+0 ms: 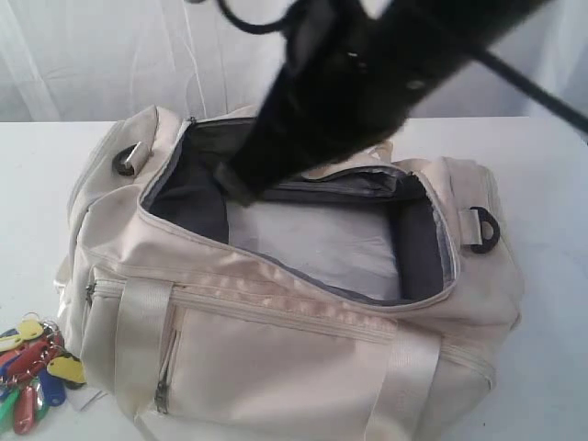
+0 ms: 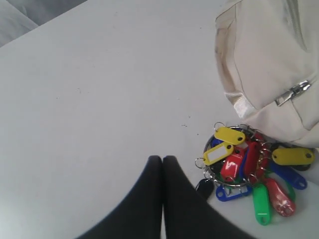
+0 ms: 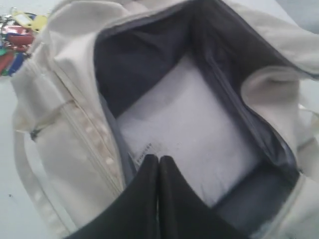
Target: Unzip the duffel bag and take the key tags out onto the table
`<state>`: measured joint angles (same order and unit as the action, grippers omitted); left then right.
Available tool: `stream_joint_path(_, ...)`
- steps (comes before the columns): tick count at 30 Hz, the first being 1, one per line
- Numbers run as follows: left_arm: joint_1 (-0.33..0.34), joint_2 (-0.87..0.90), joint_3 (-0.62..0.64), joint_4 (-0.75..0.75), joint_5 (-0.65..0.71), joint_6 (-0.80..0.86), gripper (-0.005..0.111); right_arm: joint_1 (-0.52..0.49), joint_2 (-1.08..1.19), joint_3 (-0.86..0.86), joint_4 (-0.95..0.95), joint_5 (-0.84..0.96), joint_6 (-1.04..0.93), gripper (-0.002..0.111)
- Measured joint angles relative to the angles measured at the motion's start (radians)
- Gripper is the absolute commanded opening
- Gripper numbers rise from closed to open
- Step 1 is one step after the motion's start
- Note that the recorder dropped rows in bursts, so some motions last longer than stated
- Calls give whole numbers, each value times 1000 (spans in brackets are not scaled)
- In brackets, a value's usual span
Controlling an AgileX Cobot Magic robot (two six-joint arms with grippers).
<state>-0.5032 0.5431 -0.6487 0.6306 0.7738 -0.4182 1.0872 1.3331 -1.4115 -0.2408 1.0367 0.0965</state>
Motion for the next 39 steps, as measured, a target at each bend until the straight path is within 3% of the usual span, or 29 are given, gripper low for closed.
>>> stream_joint_path(7, 0, 0, 0, -89, -4, 0, 0, 0, -299, 308, -235, -10, 256, 0)
stream_joint_path(12, 0, 0, 0, -133, -42, 0, 0, 0, -444, 417, -326, -27, 352, 0)
stream_joint_path(19, 0, 0, 0, -141, -125, 0, 0, 0, -543, 445, -335, -64, 371, 0)
stream_joint_path(39, 0, 0, 0, -141, -132, 0, 0, 0, -573, 445, -335, -68, 386, 0)
